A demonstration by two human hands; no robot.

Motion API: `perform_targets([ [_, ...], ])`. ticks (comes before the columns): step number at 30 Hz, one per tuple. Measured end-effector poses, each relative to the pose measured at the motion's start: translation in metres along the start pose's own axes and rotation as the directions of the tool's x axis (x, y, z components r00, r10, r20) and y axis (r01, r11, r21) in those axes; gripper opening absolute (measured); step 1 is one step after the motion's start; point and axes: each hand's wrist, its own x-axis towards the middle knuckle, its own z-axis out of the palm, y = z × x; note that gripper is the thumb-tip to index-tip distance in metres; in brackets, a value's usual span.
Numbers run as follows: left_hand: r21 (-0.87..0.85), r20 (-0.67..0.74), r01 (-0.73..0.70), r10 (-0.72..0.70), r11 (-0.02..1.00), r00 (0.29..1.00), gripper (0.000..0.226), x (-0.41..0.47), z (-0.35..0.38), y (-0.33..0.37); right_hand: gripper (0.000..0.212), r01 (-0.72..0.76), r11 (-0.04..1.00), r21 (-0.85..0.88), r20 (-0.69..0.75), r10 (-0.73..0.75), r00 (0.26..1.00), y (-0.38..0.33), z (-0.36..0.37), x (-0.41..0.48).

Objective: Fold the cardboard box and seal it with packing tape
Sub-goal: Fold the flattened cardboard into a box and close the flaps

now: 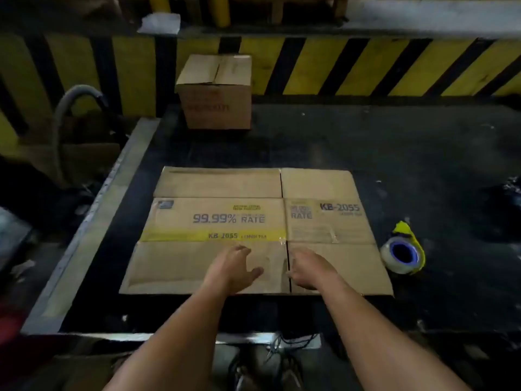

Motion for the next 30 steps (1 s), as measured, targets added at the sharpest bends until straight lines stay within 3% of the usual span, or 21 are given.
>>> perform_targets([
  [6,0.100,0.108,0.003,-0.013,0.995,0.994,0.091,-0.021,0.035,-0.017,0.090,0.021,0.987,-0.159,0.081,-0.009,0.997,0.019,0.043,-0.011],
  [9,0.170,0.140,0.005,-0.029,0.985,0.990,0.091,-0.028,0.050,-0.025,0.096,0.048,0.971,-0.234,0.102,-0.025,0.995,0.023,0.052,-0.014],
  [14,0.246,0.122,0.030,-0.061,0.969,0.991,0.082,-0.033,0.068,-0.032,0.089,0.129,0.941,-0.312,-0.019,-0.142,0.990,0.024,0.052,-0.012],
  [22,0.279,0.068,0.029,-0.050,0.960,0.996,0.074,-0.023,0.065,-0.044,0.063,0.291,0.817,-0.498,0.055,-0.304,0.951,0.022,0.040,-0.007],
  [26,0.321,-0.079,0.018,0.008,0.947,0.997,0.075,-0.019,0.051,-0.046,0.053,0.323,0.791,-0.520,-0.005,-0.381,0.925,0.015,0.016,-0.002],
  [30,0.266,-0.289,-0.047,0.126,0.963,0.949,0.050,-0.007,0.015,-0.045,0.043,0.342,0.801,-0.491,-0.112,-0.448,0.887,0.004,-0.022,0.001],
])
